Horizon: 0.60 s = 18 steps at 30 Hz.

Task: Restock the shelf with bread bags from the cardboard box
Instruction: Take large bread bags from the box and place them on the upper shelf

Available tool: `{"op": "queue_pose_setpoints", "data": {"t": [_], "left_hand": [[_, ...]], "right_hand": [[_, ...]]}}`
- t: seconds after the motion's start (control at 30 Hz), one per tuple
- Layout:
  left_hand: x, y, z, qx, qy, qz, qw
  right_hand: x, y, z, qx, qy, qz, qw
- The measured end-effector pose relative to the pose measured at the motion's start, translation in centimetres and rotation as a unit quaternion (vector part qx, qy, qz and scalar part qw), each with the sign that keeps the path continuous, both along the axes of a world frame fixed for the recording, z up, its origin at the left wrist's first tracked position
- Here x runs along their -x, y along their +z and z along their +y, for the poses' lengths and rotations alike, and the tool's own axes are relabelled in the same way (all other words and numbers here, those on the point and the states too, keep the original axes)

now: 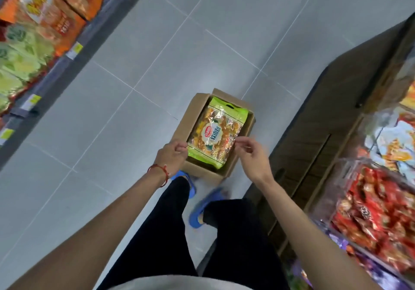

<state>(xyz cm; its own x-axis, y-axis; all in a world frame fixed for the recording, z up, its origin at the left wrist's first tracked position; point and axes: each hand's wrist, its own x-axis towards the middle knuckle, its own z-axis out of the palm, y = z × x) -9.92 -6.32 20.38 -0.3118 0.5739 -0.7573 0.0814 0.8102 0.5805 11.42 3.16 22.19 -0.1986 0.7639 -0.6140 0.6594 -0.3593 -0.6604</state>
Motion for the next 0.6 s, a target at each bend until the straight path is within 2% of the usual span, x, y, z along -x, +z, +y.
{"op": "queue_pose_setpoints", "data": {"t": [0.13,0.33,0.47,0.6], "left_hand": [[-0.5,-4.7,1.8,0.052,0.025,0.014,0.998],[-3.8,-13.3,3.4,0.128,0.071,-0.018,0.989],[-6.1,-20.6,4.0,0.177,0.140,-0.044,0.973],[-8.0,-28.5,4.5,0.241,0.196,-0.072,0.948]], "right_hand": [[-0.8,-5.4,4.1,0.012,0.071,-0.021,0.997],[-2.3,-15.9,10.2,0.042,0.163,-0.086,0.982],[-1.8,-23.3,14.2,0.016,0.231,-0.108,0.967],[-1.1,-30.3,17.7,-0.061,0.307,-0.137,0.940]]}}
